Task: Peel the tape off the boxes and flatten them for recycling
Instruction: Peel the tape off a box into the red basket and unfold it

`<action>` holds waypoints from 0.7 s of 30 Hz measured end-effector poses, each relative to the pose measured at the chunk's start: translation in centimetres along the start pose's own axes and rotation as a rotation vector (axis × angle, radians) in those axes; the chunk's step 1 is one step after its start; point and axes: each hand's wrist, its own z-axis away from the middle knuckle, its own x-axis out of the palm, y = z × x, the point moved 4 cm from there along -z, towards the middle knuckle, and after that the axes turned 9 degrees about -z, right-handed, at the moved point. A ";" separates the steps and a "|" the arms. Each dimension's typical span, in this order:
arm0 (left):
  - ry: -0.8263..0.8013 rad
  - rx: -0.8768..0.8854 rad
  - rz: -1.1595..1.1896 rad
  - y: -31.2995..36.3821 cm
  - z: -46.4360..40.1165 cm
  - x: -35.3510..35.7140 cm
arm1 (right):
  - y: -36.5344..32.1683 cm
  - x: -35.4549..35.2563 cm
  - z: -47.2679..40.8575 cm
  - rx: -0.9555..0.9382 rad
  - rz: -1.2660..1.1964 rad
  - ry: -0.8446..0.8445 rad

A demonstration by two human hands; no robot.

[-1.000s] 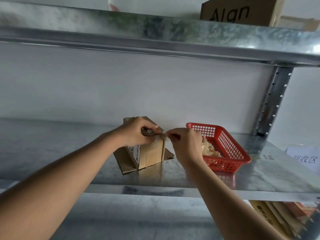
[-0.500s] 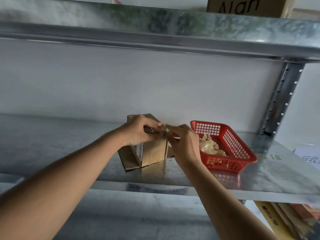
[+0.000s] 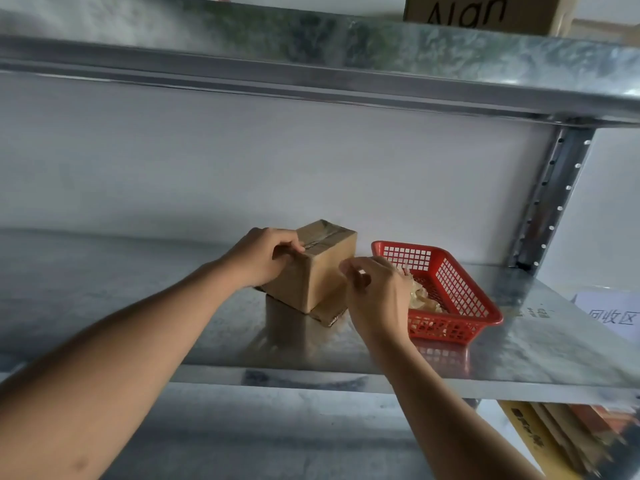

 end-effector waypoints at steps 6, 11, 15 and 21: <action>-0.057 0.019 -0.075 0.5 -1.2 1.0 | 0.2 -2.9 -1.7 -0.007 -0.053 0.065; 0.009 0.078 -0.118 2.2 -1.7 2.3 | 1.2 -5.2 -3.2 0.083 0.157 0.022; 0.035 0.142 -0.117 3.8 -2.2 2.6 | 3.6 -5.8 -4.0 0.189 0.440 -0.279; 0.025 0.097 -0.154 4.6 -2.8 3.0 | 5.5 -5.5 -4.2 0.236 0.550 -0.564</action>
